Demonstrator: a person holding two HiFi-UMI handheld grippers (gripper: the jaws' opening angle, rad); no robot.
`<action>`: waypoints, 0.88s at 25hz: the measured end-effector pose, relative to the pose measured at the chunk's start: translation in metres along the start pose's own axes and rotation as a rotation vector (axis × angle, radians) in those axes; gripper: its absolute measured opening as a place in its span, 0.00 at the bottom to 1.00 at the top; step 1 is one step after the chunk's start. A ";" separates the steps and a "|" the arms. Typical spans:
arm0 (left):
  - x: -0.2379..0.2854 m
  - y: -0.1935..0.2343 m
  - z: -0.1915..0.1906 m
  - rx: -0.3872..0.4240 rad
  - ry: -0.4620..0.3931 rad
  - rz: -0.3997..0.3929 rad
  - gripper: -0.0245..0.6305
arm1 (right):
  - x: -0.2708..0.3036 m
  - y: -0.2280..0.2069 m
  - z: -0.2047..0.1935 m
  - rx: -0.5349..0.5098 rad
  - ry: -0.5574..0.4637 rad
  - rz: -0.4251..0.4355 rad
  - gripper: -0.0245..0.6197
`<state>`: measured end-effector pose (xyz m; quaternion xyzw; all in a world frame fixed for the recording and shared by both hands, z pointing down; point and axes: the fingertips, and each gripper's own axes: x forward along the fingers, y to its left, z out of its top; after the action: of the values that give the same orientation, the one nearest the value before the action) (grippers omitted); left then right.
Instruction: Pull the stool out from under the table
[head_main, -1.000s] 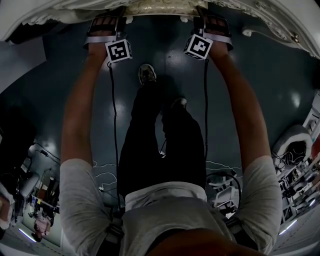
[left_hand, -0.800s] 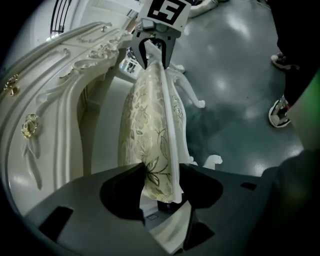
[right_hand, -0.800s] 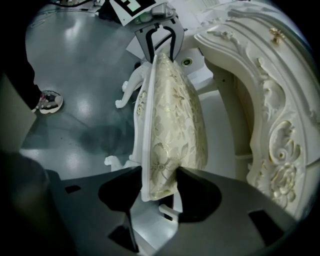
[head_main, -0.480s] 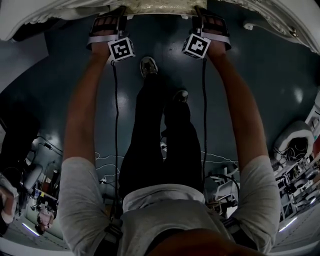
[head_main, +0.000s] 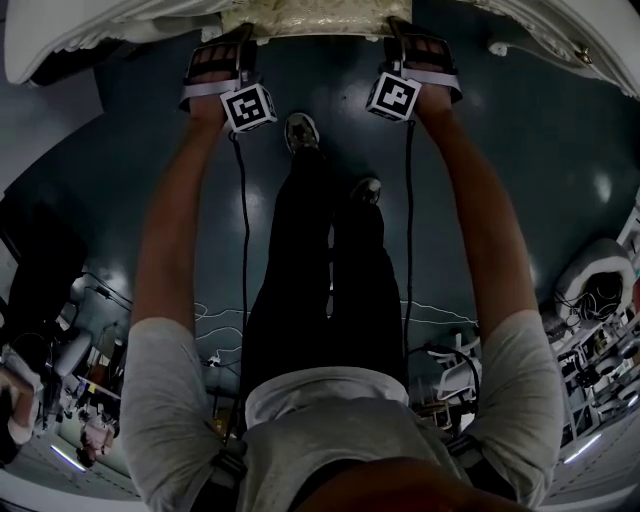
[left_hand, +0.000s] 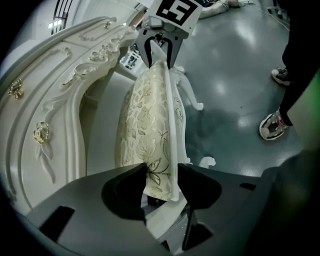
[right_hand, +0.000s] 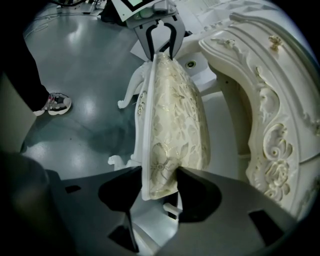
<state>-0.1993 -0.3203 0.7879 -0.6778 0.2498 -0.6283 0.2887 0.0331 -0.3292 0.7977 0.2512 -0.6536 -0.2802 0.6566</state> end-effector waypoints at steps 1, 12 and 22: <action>0.000 0.000 0.001 0.000 -0.001 0.007 0.34 | 0.000 0.000 -0.001 0.004 0.003 -0.002 0.40; 0.012 0.005 -0.006 0.176 0.080 0.087 0.44 | -0.005 0.007 -0.003 0.019 0.005 -0.003 0.40; 0.002 0.002 -0.005 0.133 0.086 0.097 0.39 | -0.014 0.014 -0.002 0.030 -0.004 0.006 0.40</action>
<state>-0.2042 -0.3230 0.7881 -0.6167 0.2521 -0.6573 0.3523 0.0353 -0.3099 0.7976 0.2586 -0.6598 -0.2690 0.6523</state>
